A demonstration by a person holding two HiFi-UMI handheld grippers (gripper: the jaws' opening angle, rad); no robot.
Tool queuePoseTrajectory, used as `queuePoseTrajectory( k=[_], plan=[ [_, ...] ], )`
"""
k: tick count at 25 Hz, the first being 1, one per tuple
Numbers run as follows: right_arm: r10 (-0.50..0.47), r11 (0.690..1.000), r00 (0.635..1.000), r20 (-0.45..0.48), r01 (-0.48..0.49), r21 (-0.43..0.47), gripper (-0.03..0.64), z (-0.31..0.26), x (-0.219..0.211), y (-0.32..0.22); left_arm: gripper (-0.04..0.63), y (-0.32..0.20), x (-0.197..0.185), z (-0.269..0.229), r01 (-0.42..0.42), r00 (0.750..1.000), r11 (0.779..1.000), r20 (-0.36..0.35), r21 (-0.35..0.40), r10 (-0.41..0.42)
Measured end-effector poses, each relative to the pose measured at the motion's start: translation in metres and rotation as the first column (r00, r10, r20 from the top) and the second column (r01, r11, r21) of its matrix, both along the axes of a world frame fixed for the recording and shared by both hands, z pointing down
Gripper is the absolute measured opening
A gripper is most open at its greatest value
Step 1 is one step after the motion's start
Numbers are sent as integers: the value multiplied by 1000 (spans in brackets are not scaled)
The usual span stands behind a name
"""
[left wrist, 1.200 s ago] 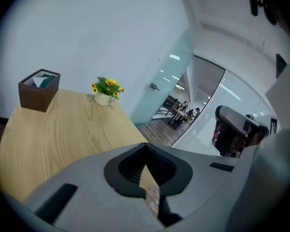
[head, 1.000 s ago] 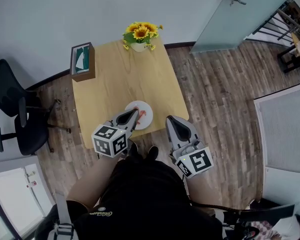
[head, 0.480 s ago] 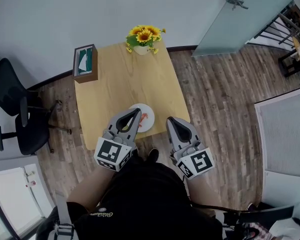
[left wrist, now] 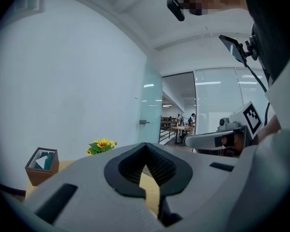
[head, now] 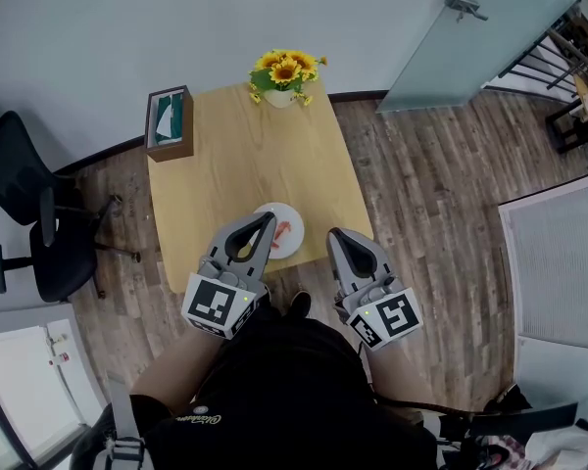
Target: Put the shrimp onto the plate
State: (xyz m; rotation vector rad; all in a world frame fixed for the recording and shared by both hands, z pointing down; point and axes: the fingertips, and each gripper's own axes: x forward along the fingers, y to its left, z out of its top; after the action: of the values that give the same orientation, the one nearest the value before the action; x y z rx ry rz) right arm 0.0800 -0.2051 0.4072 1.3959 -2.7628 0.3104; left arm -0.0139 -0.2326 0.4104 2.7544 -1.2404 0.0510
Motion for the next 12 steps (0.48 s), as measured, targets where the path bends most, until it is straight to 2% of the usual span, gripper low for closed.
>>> queuePoseTrajectory(
  k=[12],
  plan=[
    [21, 999, 1000, 3, -21, 31, 3, -9, 2, 0, 3, 6, 3, -1, -21, 1000, 1000, -16, -7, 20]
  ],
)
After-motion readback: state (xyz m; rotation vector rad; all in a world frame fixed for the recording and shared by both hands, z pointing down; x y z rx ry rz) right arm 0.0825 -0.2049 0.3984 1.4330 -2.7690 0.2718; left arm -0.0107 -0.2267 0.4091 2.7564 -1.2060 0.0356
